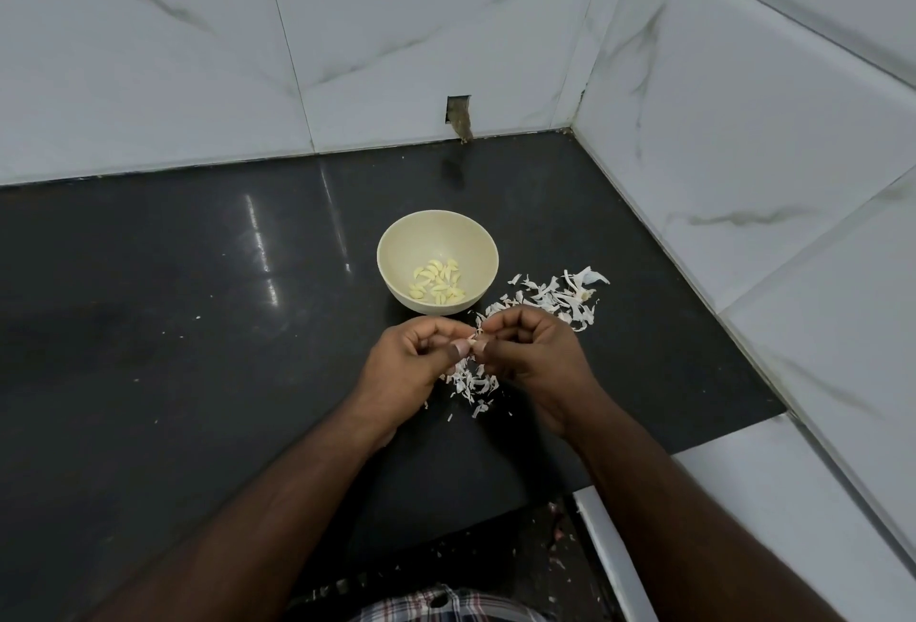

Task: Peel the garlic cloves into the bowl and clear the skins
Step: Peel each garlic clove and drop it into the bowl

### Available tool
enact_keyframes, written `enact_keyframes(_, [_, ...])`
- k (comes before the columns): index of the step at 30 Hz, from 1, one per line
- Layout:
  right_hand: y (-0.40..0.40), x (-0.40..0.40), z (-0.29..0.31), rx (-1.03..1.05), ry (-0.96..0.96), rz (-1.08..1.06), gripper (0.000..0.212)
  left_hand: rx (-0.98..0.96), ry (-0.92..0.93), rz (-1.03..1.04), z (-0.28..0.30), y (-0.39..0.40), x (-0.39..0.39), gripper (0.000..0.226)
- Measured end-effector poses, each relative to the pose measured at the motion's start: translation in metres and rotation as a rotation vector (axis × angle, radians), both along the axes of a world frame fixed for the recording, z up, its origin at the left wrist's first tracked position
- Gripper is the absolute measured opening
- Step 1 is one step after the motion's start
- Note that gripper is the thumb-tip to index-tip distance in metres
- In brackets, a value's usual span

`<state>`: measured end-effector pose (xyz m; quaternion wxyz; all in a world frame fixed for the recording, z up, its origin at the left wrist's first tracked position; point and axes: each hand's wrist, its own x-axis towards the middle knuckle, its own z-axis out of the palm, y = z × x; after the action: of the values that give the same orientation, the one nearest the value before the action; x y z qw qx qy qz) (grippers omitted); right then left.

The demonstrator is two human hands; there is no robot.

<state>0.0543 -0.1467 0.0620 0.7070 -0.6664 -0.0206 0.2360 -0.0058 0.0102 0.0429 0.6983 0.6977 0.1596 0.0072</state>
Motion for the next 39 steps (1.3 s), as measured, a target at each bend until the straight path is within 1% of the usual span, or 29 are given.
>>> enact_keyframes(6, [0.001,-0.003,-0.003,-0.102,-0.145,0.039,0.019,-0.11,0.053,0.052,0.002,-0.002,0.0,0.013])
enact_keyframes(10, [0.004,-0.002,-0.004,-0.173,-0.159,0.015,0.018,-0.145,0.035,0.106,0.001,-0.003,0.003,0.021])
enact_keyframes(12, [0.006,-0.002,-0.004,-0.166,-0.098,-0.004,0.017,-0.155,0.012,0.117,0.001,-0.004,0.002,0.023])
enact_keyframes(17, [0.008,-0.003,-0.005,-0.071,0.099,-0.039,0.019,-0.153,-0.038,0.106,-0.001,-0.005,0.001,0.023])
enact_keyframes(23, [0.01,-0.002,-0.004,-0.006,0.184,-0.016,0.016,-0.207,-0.038,0.103,-0.002,-0.003,0.002,0.022])
enact_keyframes(25, [0.009,-0.001,-0.004,0.037,0.228,-0.011,0.017,-0.237,-0.037,0.089,-0.001,-0.003,0.002,0.023])
enact_keyframes(29, [0.007,0.001,-0.004,0.101,0.355,0.013,0.018,-0.245,-0.04,0.052,-0.001,-0.002,0.002,0.025])
enact_keyframes(31, [0.006,0.001,-0.004,0.13,0.389,0.013,0.018,-0.25,-0.041,0.052,0.0,-0.002,0.001,0.026])
enact_keyframes(33, [0.007,0.001,-0.004,0.094,0.318,0.011,0.016,-0.252,-0.04,0.074,0.001,-0.002,0.002,0.026])
enact_keyframes(37, [0.007,-0.002,-0.005,-0.107,0.003,0.029,0.006,-0.269,-0.037,0.162,0.002,-0.003,0.004,0.025])
enact_keyframes(39, [0.006,-0.003,-0.004,-0.158,-0.081,0.053,0.005,-0.258,-0.036,0.161,0.001,-0.002,0.004,0.024])
